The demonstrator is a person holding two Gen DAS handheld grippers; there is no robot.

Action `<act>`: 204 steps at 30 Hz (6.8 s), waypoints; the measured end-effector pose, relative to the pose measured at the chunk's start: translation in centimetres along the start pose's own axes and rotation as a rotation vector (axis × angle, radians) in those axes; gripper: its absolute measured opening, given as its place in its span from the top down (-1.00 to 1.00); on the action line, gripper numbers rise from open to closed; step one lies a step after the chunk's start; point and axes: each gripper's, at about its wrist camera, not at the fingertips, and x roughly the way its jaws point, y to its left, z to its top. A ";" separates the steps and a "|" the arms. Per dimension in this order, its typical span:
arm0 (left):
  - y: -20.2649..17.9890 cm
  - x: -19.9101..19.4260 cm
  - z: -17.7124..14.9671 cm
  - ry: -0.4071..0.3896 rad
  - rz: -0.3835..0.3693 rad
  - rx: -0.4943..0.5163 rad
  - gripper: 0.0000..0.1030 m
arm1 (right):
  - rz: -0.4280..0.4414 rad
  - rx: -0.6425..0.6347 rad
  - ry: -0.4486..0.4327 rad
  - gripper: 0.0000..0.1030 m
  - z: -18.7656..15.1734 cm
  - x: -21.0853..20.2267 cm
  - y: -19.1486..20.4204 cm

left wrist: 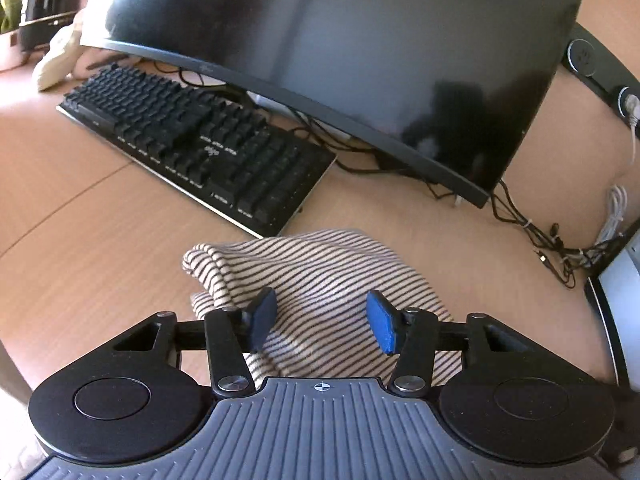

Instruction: Fold clothes

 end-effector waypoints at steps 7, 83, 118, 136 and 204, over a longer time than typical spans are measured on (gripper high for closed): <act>1.5 1.7 0.6 0.013 -0.058 -0.064 -0.05 | -0.109 0.246 0.168 -0.69 -2.8 3.7 -3.1; -3.4 -3.4 -2.3 -0.046 0.138 -0.248 -1.00 | 0.073 0.496 0.034 -1.00 -1.8 1.8 -12.4; 2.9 3.1 -0.2 0.047 -0.203 -0.023 -0.53 | 0.113 0.673 0.228 -0.93 1.6 15.2 -13.0; 3.2 7.6 5.4 0.032 -0.215 -0.010 -0.27 | -0.079 0.174 0.072 -1.00 3.4 10.7 -4.4; -13.2 -5.4 -15.7 -0.108 0.370 -0.018 -1.00 | -0.232 0.367 0.026 -1.00 -11.3 -3.7 -9.8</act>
